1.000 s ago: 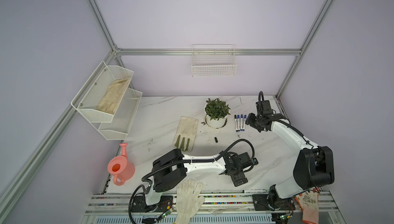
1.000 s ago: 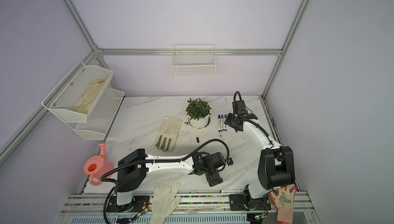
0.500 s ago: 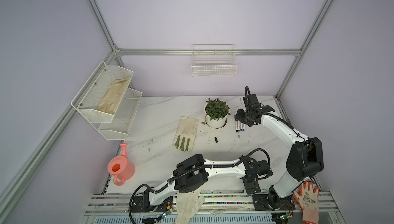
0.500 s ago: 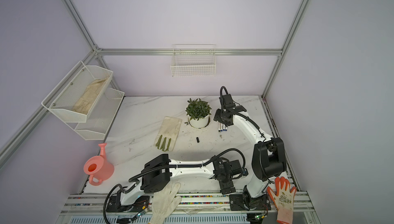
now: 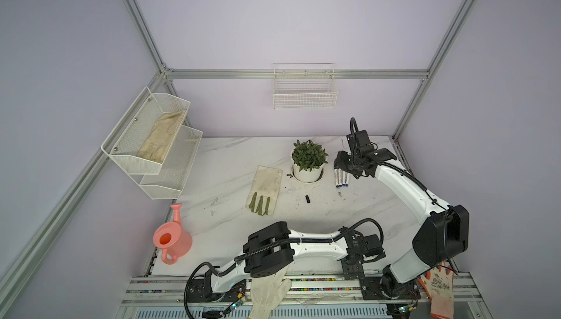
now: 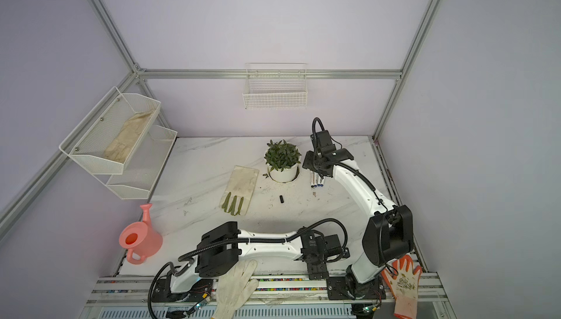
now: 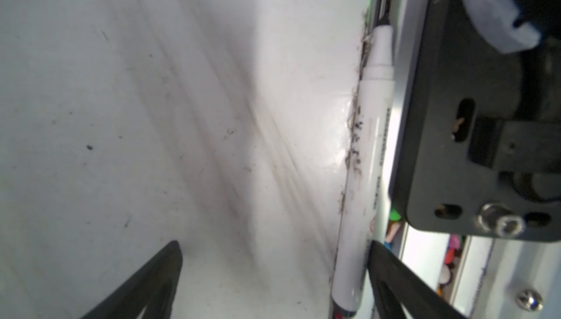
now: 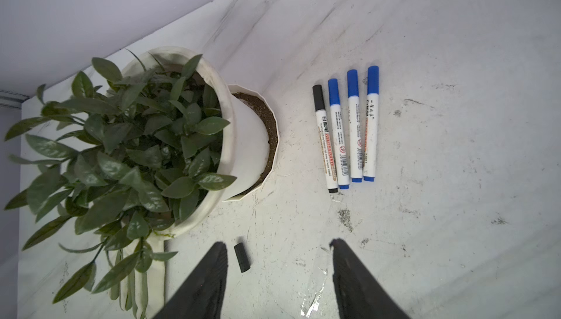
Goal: Insert the pens into the pen caps
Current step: 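Close the left gripper around the white marker lying along the edge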
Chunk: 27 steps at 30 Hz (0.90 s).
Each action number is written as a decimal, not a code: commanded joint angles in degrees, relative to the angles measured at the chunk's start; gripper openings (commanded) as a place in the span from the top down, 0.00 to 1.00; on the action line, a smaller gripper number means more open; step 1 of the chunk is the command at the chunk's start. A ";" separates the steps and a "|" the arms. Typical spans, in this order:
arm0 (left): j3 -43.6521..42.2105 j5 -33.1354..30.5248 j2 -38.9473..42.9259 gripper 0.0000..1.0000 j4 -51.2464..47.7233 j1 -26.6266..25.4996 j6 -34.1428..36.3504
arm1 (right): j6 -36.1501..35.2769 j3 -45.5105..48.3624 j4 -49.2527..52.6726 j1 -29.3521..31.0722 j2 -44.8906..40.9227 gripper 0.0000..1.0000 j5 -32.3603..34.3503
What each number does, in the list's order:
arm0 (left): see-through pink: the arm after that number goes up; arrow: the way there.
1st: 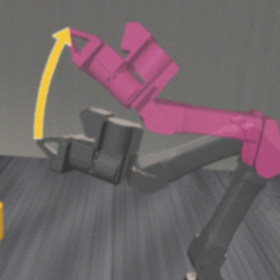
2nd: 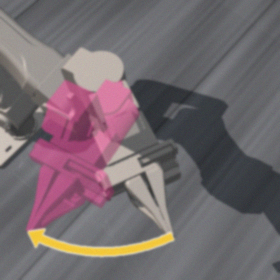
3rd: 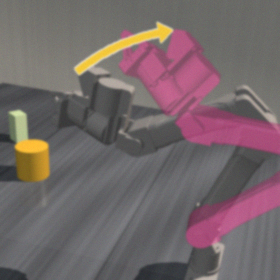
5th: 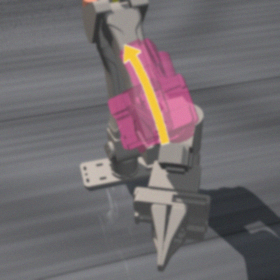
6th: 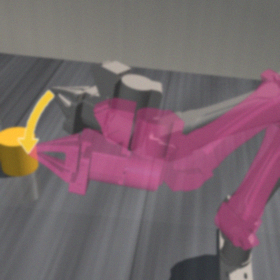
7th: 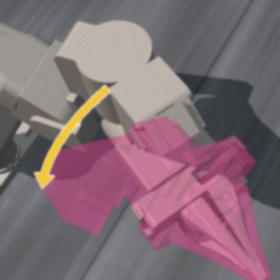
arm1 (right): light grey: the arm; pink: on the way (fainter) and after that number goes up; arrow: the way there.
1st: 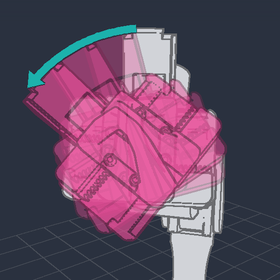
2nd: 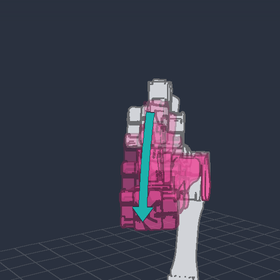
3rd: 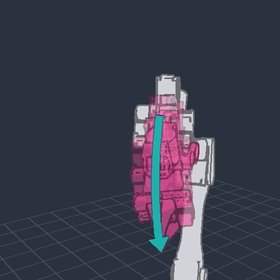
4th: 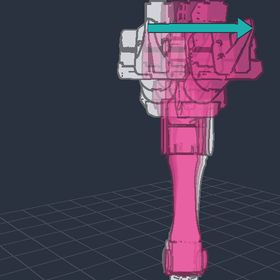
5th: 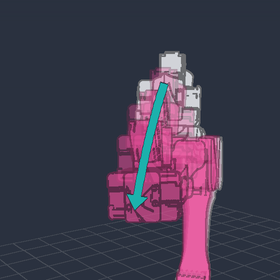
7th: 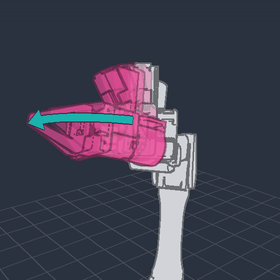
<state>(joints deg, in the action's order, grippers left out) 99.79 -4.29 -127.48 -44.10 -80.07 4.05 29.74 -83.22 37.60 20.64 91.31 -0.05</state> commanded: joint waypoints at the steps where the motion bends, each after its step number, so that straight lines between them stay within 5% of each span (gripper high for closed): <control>1: -5.57 -7.03 0.72 0.12 -0.31 0.10 2.86 | 0.15 -1.04 1.93 0.01 -2.64 0.42 -0.88; 10: -11.81 -15.33 1.50 0.39 -1.49 -3.89 3.02 | -0.88 0.65 1.33 0.36 -4.71 0.42 -0.46; 15: -12.95 -15.20 3.60 0.39 -2.76 -5.27 3.26 | -1.34 1.24 1.11 0.42 -5.17 0.42 0.05; 21: -19.44 -5.18 8.11 0.30 -1.28 -5.36 5.62 | -1.79 1.66 1.05 0.42 -5.57 0.43 0.75; 27: -17.94 -8.75 6.10 0.27 -1.05 -5.32 5.82 | -2.39 2.01 0.94 0.98 -6.42 0.43 1.78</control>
<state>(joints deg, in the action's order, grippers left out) 83.66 -17.15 -119.63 -42.61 -84.82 7.31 28.23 -81.93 38.09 21.06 86.74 0.12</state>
